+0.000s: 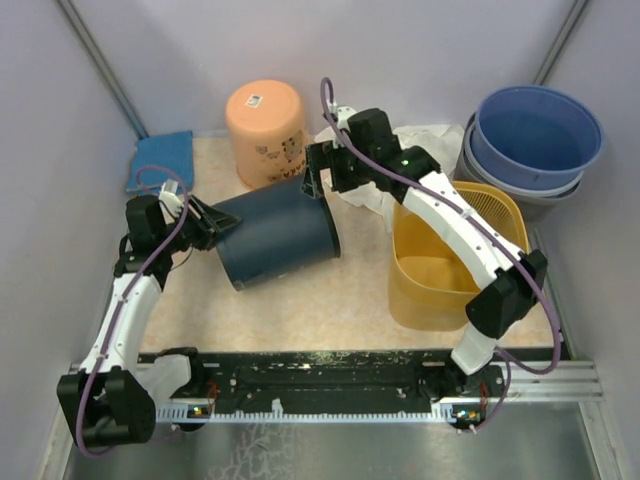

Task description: Turn the large container upside down

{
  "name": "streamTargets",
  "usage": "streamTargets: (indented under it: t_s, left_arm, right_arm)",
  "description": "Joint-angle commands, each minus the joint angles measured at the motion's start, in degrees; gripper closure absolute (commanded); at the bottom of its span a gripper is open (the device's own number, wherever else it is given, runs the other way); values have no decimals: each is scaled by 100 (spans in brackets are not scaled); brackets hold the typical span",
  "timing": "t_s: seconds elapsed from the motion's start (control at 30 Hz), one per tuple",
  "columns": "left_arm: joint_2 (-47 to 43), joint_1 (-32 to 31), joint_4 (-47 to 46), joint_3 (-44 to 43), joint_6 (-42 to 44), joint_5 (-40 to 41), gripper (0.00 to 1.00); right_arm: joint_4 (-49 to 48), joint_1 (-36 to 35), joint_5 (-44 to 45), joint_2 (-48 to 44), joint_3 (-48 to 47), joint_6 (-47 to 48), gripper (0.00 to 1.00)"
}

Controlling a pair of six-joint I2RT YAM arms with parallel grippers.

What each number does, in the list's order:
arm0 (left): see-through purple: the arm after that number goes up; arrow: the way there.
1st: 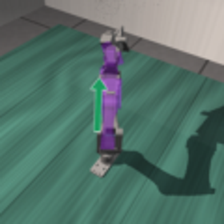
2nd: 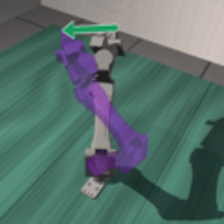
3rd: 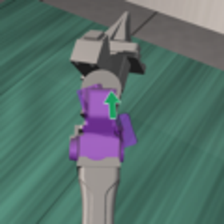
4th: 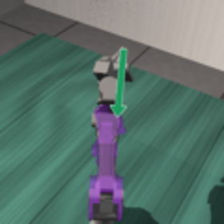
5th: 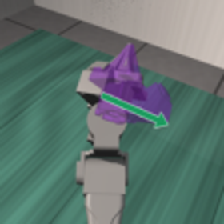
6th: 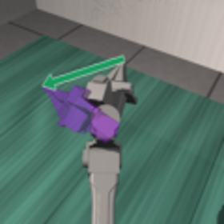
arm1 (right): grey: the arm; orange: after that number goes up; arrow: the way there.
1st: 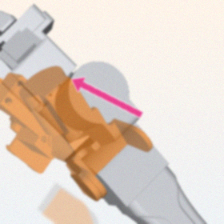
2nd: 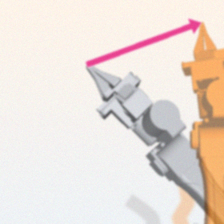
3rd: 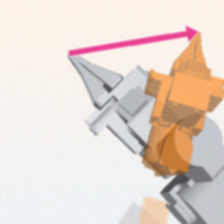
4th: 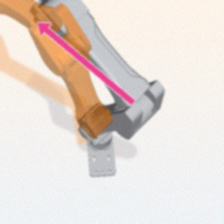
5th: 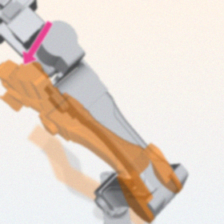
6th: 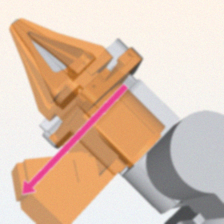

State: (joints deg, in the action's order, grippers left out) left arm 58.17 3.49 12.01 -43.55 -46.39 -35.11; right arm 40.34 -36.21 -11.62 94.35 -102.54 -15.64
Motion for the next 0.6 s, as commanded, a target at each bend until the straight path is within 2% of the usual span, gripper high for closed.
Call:
streamTargets:
  t_s: [0.0,0.17,0.23,0.3,0.4,0.57]
  left_arm:
    - [34,13,408,-211,578,214,47]
    - [95,12,509,-243,731,197,46]
    - [140,13,592,-279,813,191,41]
    - [180,16,651,-307,877,167,35]
    - [240,18,673,-322,939,113,33]
    - [401,12,769,-365,1070,2,32]
  right_arm:
    - [6,26,-431,325,-267,21,5]
    - [-70,111,-511,533,-95,-150,8]
    - [-206,236,-730,528,79,-252,11]
    - [-421,348,-1168,496,291,-380,18]
    - [-801,452,-1797,348,584,-598,30]
    - [-976,465,-2461,256,720,-687,38]
